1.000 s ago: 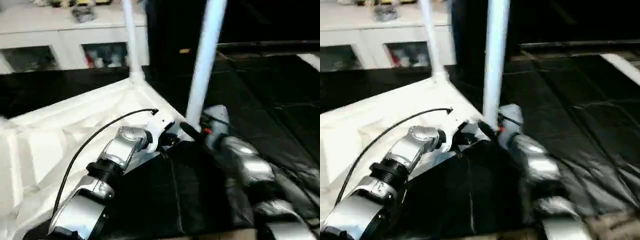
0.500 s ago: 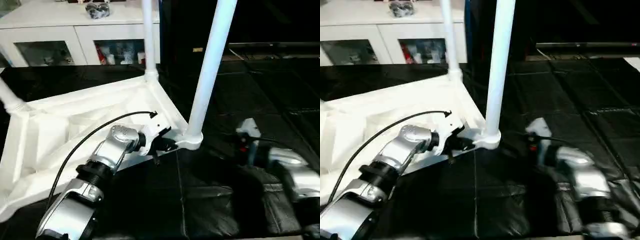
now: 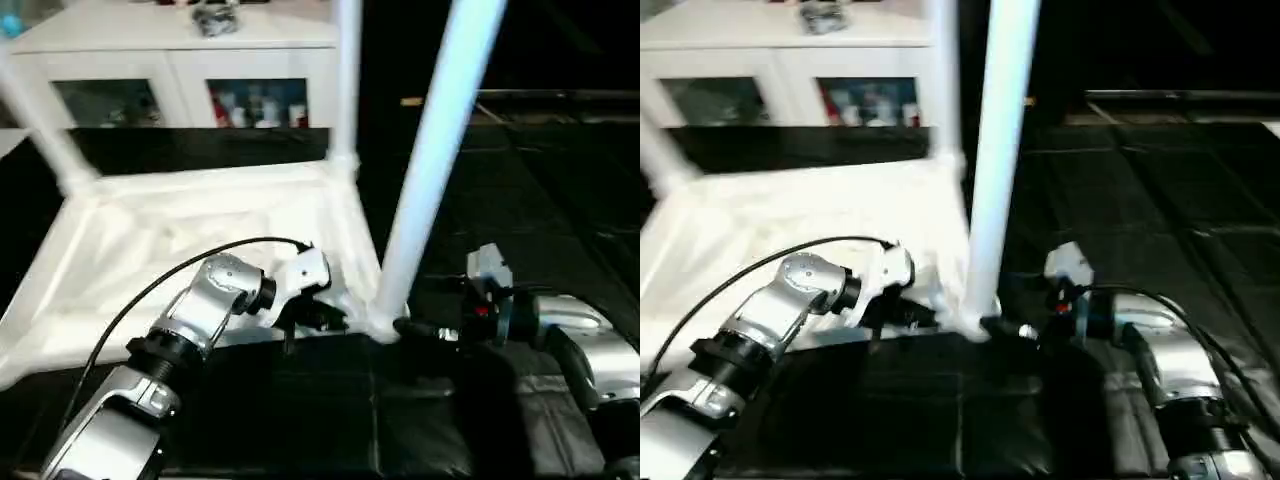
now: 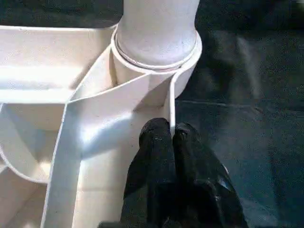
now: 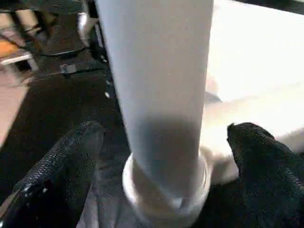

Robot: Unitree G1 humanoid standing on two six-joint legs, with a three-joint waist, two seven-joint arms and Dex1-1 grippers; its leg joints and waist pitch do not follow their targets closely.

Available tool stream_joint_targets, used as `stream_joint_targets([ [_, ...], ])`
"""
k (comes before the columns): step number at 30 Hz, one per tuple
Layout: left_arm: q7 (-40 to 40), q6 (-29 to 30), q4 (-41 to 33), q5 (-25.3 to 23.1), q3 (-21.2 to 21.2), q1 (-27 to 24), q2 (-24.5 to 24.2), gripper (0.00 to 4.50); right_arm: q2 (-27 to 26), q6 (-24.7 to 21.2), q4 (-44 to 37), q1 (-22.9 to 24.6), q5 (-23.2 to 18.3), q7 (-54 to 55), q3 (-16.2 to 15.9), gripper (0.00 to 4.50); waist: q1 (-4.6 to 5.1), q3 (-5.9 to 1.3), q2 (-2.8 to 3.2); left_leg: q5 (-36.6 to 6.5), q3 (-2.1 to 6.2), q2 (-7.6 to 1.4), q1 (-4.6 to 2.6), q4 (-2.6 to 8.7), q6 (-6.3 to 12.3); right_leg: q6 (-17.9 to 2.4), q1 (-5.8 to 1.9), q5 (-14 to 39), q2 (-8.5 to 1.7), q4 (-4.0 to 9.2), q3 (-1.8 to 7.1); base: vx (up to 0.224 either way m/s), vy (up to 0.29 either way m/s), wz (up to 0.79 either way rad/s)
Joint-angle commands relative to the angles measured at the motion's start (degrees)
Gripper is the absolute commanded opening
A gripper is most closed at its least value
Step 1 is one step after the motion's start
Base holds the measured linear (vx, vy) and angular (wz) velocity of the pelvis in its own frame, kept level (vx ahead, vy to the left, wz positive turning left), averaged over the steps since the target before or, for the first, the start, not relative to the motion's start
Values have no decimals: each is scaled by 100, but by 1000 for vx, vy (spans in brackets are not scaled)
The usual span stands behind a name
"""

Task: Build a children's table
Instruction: Rotate leg to tighten

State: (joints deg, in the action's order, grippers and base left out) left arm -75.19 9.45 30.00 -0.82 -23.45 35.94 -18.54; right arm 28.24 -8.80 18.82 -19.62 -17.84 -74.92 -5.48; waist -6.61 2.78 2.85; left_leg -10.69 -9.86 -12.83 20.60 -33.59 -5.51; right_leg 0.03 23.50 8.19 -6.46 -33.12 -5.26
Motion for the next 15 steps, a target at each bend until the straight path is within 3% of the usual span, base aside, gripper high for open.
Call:
stream_joint_targets([
  [1, -367, -149, -178, -40, -214, -3, -23, 0, 22, 136, 44, -79, 5, -254, -67, 444, 37, -403, -100, -1252, -89, -26, -40, 386, 474, -1334, -293, 1609, -128, 322, 189, 0, 0, 0],
  [5, -719, -220, -342, -14, -334, -19, -208, 0, 76, 66, 289, -267, -62, -925, -335, 444, 41, -398, -107, -1284, -78, -24, -13, 395, 461, -1325, -315, 1675, -133, 317, 185, 0, 0, 0],
  [7, -829, -248, -416, -5, -385, -28, -277, 0, 106, 28, 405, -367, -55, -1160, -441, 418, 38, -405, -134, -1228, -81, -25, -13, 387, 462, -1354, -319, 1614, -137, 301, 191, 0, 0, 0],
  [15, -1101, -270, -693, 23, -524, -156, -458, 0, 17, 226, 911, -720, 187, -1592, -730, 361, 31, -425, -129, -1044, -83, -33, -2, 363, 476, -1449, -315, 1390, -140, 254, 193, 0, 0, 0],
])
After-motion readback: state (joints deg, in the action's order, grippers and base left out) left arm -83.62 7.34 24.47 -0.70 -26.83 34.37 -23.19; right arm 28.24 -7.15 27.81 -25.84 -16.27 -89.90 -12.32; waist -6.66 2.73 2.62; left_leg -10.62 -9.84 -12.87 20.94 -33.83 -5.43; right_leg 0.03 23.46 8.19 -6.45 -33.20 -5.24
